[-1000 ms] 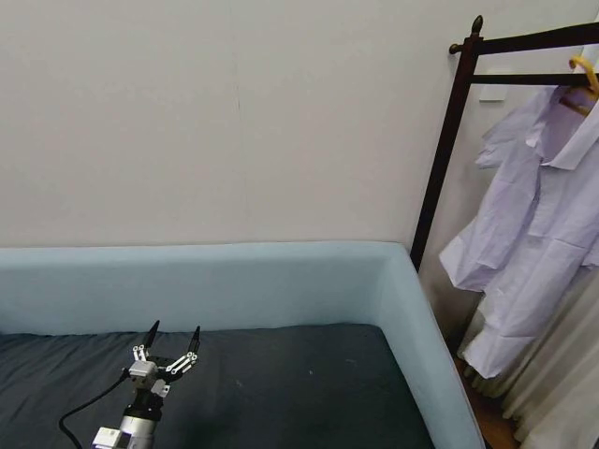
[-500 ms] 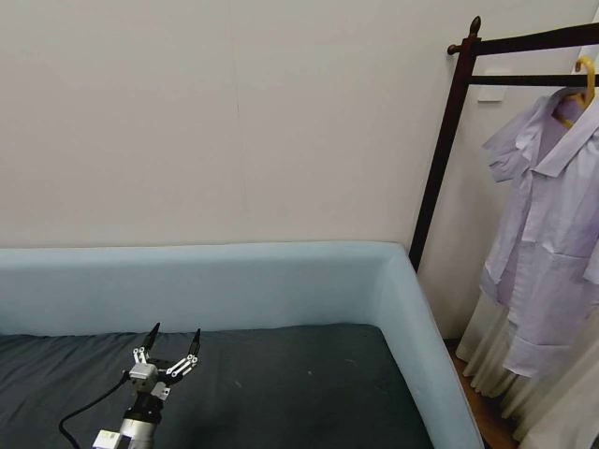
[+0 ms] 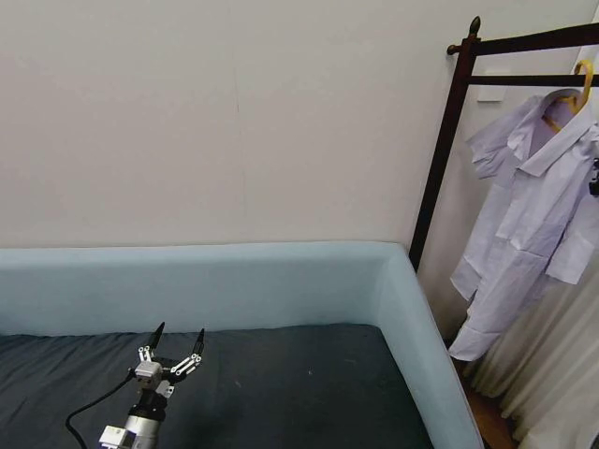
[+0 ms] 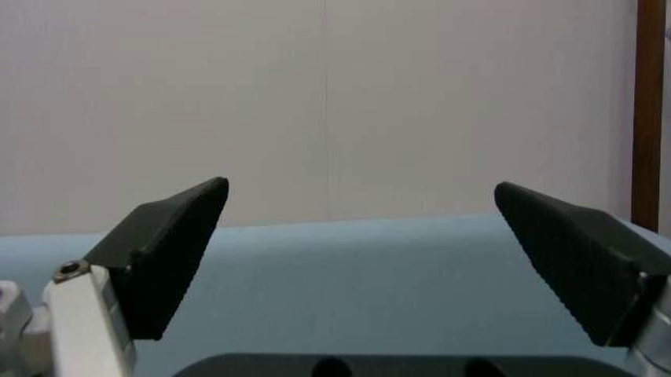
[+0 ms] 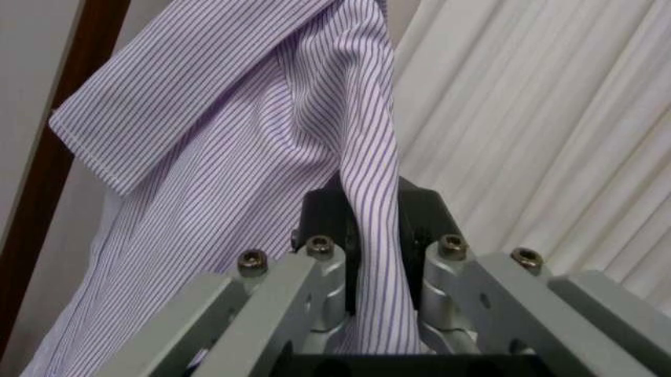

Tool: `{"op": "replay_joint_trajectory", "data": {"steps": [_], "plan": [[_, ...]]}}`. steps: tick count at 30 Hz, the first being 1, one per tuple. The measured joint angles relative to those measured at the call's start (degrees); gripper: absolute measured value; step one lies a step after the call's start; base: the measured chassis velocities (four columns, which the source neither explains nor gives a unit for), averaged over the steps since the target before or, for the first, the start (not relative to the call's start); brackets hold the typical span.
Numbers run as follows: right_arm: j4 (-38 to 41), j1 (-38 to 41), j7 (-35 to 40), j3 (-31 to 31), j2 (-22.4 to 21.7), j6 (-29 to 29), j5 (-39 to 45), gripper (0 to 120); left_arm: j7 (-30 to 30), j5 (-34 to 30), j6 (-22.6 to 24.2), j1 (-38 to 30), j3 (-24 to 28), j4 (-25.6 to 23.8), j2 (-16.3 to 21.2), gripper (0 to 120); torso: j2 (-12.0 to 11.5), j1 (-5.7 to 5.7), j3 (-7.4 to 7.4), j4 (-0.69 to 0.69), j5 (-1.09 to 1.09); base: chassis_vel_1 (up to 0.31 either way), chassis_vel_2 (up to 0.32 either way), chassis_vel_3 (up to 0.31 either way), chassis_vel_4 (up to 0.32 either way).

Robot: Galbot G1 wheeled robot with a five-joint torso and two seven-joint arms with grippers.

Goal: Pick up the clothes from the sofa and hang them on the clothes hanger.

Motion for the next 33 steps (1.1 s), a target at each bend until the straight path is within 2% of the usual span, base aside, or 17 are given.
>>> {"op": "replay_joint_trajectory", "data": {"steps": [10, 12, 18, 25, 33], "plan": [[-3.4, 7.4, 0.1, -5.8, 2.2, 0.3, -0.3, 7, 0.1, 0.0, -0.1, -0.3, 0.1, 0.5, -0.3, 100, 0.0, 0.0, 0.0, 0.01, -0.01, 0.0, 0.0, 0.0, 0.0], [-3.9, 8.7, 0.3, -6.9, 2.8, -1.4, -0.2, 7, 0.1, 0.0, -0.2, -0.2, 0.0, 0.5, -0.3, 100, 0.0, 0.0, 0.0, 0.01, 0.0, 0.0, 0.0, 0.0, 0.0], [-3.0, 10.3, 4.2, -8.5, 4.1, -5.6, 4.6, 7, 0.3, 0.0, -0.6, 0.3, -0.3, 0.6, -0.3, 100, 0.0, 0.0, 0.0, 0.0, -0.01, 0.0, 0.0, 0.0, 0.0], [-1.3, 11.5, 7.1, -9.7, 5.3, -6.6, 8.1, 7, 0.4, -0.1, -0.9, 0.9, -0.7, 0.5, -0.3, 100, 0.0, 0.0, 0.0, -0.01, -0.01, 0.0, 0.0, 0.0, 0.0], [-3.2, 15.1, 11.5, -12.3, 7.0, -7.1, 10.2, 7, 0.4, -0.2, -0.9, 1.3, -1.0, 0.3, -0.2, 100, 0.0, 0.0, 0.0, 0.02, -0.01, 0.0, 0.0, 0.0, 0.0]]}}
